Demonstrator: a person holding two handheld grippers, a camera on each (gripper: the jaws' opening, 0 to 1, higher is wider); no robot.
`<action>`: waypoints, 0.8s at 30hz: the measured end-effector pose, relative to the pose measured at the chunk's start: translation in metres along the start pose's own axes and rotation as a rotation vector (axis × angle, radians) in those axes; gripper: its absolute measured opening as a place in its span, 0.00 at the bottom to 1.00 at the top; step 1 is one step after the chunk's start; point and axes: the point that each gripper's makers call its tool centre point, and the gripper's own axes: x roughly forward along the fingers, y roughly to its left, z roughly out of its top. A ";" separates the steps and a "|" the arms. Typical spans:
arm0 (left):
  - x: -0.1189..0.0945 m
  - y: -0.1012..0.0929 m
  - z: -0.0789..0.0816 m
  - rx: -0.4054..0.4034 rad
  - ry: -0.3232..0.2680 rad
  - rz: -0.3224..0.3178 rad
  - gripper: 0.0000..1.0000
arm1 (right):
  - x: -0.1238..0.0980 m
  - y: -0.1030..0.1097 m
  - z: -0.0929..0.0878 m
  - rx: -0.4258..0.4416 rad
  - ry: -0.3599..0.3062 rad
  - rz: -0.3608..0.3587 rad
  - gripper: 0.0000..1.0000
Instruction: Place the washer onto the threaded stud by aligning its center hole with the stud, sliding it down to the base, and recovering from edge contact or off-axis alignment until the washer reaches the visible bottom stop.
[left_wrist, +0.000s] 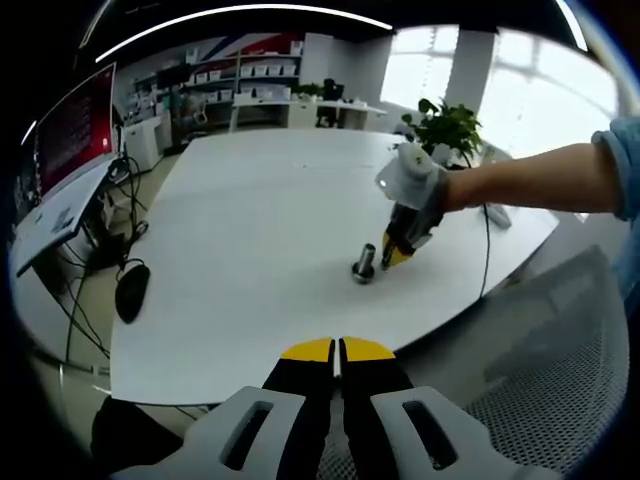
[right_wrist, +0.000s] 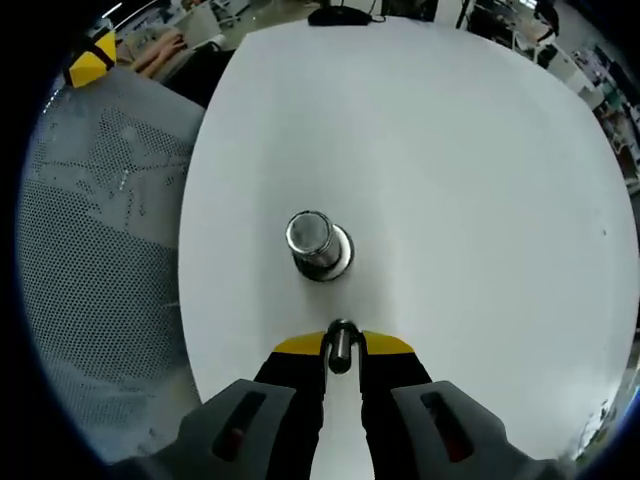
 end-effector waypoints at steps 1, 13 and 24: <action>0.000 0.000 0.000 -0.001 -0.001 0.000 0.00 | 0.001 -0.001 0.000 0.001 -0.002 0.000 0.13; 0.000 -0.001 0.001 0.001 -0.006 -0.004 0.00 | -0.007 0.001 -0.004 0.033 -0.052 -0.020 0.36; 0.000 -0.001 0.000 0.005 -0.004 -0.005 0.00 | -0.074 0.018 0.002 0.210 -0.328 -0.025 0.52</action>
